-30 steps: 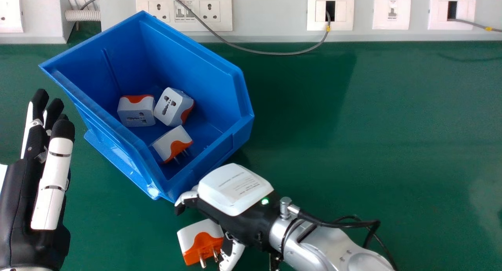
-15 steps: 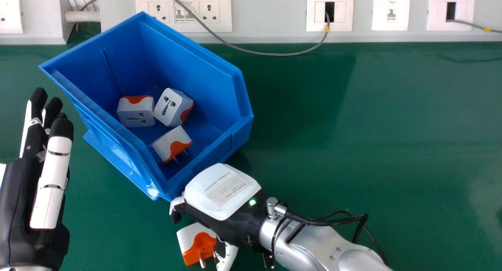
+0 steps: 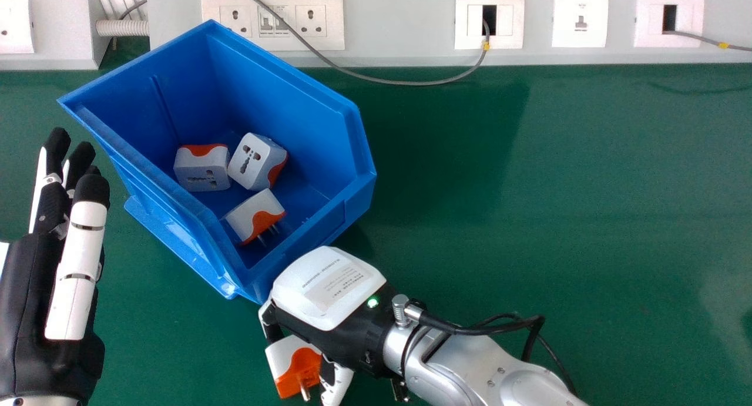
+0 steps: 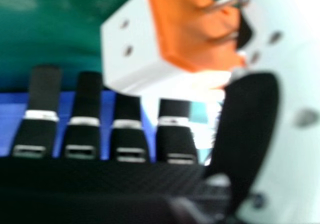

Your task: Pick all objects and put in blue box

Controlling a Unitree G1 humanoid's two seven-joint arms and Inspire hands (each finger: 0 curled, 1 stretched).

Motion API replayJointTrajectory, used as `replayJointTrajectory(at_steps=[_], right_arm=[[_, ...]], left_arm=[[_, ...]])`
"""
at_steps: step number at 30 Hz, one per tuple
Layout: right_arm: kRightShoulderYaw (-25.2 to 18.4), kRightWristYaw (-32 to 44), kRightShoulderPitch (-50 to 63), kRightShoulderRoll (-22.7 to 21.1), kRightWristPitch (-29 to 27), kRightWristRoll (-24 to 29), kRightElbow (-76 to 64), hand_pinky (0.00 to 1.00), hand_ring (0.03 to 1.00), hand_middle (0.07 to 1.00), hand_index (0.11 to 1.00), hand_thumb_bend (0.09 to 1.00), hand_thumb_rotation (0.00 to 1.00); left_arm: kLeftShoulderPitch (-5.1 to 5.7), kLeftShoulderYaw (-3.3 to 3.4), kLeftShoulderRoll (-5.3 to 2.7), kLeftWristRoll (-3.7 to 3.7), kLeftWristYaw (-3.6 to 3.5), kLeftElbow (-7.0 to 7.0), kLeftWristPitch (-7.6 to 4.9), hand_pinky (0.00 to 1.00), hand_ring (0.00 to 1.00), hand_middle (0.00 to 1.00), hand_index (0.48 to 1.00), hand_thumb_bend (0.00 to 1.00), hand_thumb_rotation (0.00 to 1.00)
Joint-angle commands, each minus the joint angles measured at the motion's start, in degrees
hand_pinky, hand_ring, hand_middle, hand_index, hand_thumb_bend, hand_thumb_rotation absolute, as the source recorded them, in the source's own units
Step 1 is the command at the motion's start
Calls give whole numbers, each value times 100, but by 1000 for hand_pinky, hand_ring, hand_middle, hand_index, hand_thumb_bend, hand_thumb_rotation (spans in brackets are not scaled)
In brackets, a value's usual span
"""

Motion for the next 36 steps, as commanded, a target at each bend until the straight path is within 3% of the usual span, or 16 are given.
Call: replayJointTrajectory(at_steps=[1, 12, 16, 21, 27, 36], right_arm=[[127, 23, 82, 14, 167, -182, 181, 582, 724, 730, 498, 510, 126], [259, -52, -3, 120, 310, -226, 299, 562, 707, 714, 493, 504, 127], [280, -656, -19, 211, 291, -244, 602, 555, 699, 707, 493, 504, 126], [220, -1295, -47, 242, 14, -50, 995, 379, 504, 566, 516, 507, 51], [88, -1374, -101, 183, -346, 202, 1174, 327, 446, 530, 523, 508, 26], [55, -1269, -111, 173, -346, 238, 1141, 332, 424, 520, 523, 504, 13]], left_arm=[[-40, 59, 43, -48, 26, -63, -100, 1000, 1000, 991, 1000, 486, 823], [-25, 48, 55, -34, 22, -109, -77, 1000, 1000, 990, 1000, 483, 823], [-18, 64, 57, -58, 9, -95, -85, 1000, 1000, 990, 1000, 482, 823], [9, 74, 46, -69, 10, -122, -78, 1000, 1000, 990, 1000, 480, 823], [0, 63, 27, -51, 30, -119, -69, 1000, 1000, 990, 1000, 479, 823], [6, 43, 0, -40, 53, -133, -64, 1000, 1000, 990, 1000, 478, 823]])
